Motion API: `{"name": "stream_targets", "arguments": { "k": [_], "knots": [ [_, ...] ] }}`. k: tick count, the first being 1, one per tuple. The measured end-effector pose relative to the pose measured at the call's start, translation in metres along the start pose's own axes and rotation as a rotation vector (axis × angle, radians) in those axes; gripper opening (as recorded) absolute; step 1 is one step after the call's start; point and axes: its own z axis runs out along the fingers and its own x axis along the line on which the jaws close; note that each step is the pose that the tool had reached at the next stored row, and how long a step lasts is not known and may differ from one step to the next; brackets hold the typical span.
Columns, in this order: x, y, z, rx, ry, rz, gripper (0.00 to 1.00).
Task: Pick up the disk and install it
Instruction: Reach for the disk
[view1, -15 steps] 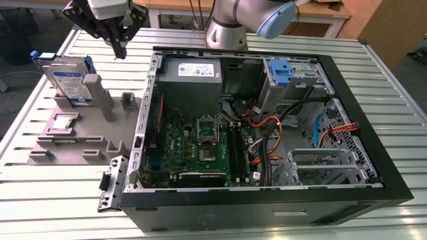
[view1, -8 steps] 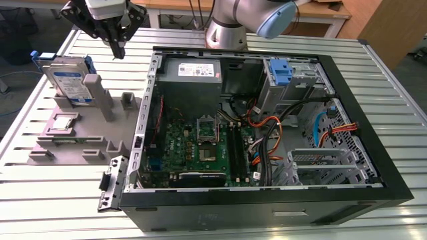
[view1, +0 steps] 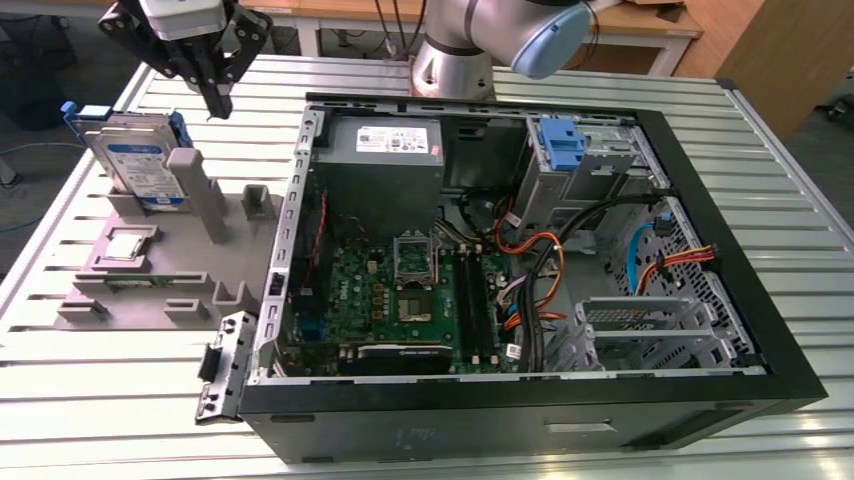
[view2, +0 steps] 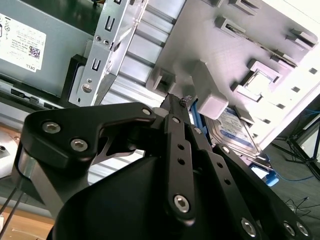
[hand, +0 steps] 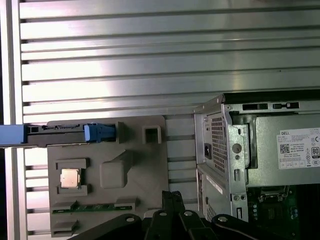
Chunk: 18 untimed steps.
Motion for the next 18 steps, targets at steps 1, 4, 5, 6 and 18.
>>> {"name": "stream_targets", "arguments": {
  "k": [1, 4, 5, 6, 18],
  "knots": [
    [0.0059, -0.0004, 0.0004, 0.0, 0.0, 0.0, 0.1],
    [0.0063, -0.0005, 0.0004, 0.0, 0.0, 0.0, 0.1],
    [0.0064, -0.0005, 0.0004, -0.0001, 0.0, 0.0, 0.1],
    [0.0065, -0.0005, 0.0004, 0.0, 0.0, 0.0, 0.1],
    [0.0227, -0.0004, 0.0003, 0.0, 0.0, 0.0, 0.1]
  ]
}}
